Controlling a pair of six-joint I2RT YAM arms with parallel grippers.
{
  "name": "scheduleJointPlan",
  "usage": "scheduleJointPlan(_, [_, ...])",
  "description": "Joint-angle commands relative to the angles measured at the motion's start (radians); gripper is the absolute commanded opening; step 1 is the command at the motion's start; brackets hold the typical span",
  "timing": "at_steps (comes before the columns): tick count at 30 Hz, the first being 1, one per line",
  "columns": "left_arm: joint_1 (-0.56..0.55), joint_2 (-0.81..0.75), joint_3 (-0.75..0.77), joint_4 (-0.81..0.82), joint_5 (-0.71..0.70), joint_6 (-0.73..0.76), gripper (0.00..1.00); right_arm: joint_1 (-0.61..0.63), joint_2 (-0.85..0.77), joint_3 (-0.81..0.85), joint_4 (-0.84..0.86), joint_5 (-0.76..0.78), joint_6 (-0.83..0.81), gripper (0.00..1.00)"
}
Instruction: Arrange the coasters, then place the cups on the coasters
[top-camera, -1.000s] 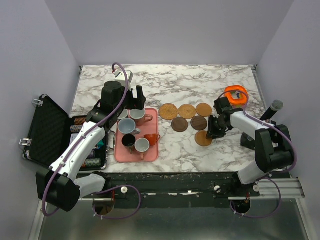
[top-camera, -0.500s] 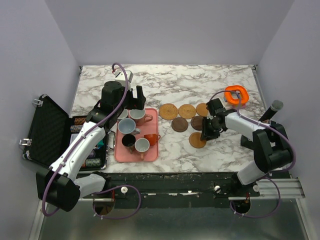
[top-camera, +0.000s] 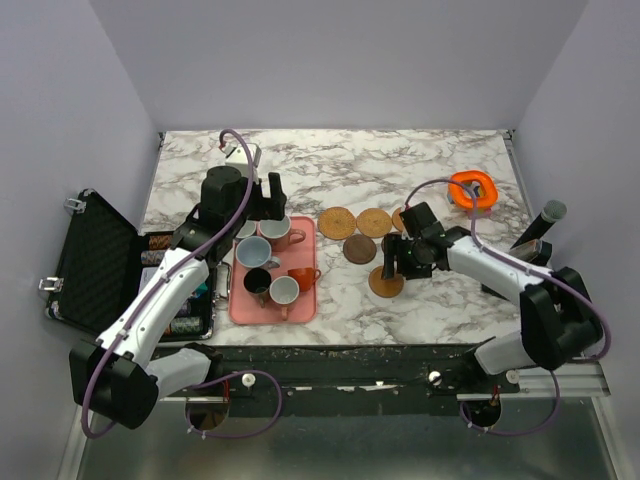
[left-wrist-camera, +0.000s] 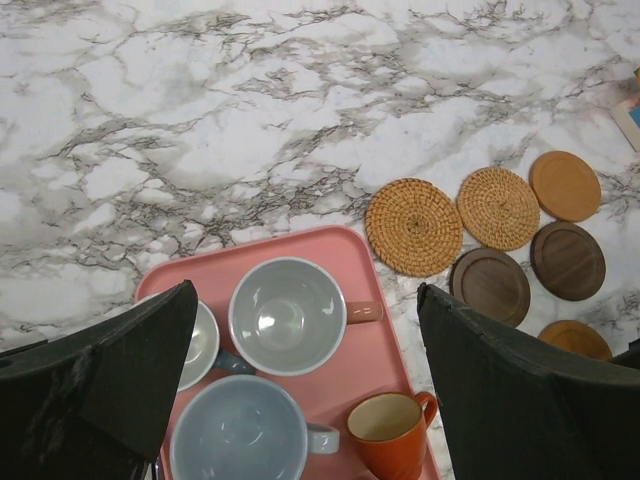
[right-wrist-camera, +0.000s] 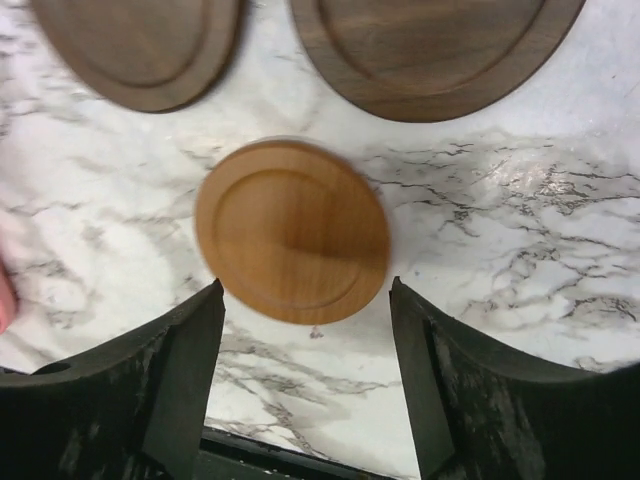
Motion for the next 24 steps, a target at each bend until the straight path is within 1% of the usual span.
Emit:
scheduleJointPlan(1, [-0.004,-0.053,-0.026,0.041,-0.055,-0.002,0.99,0.054,-0.143,-0.040,0.055,0.123,0.013,0.76])
scheduleJointPlan(4, [-0.006,-0.058,-0.028,0.044,-0.060,-0.002,0.99,0.088,-0.169,-0.068,0.015,0.161,0.032,0.77])
scheduleJointPlan(8, [-0.006,-0.055,-0.026,0.044,-0.052,-0.007,0.99,0.165,-0.156,-0.082,-0.069,0.201,0.058,0.80])
scheduleJointPlan(12, [-0.006,-0.055,-0.026,0.044,-0.044,-0.008,0.99,0.229,-0.133,-0.094,-0.115,0.236,0.101,0.84])
scheduleJointPlan(16, [-0.006,-0.058,-0.026,0.044,-0.044,-0.008,0.99,0.266,-0.102,-0.094,-0.105,0.247,0.121,0.89])
scheduleJointPlan(24, [-0.006,-0.055,-0.028,0.044,-0.048,-0.008,0.99,0.274,-0.007,-0.073,-0.028,0.232,0.142,0.88])
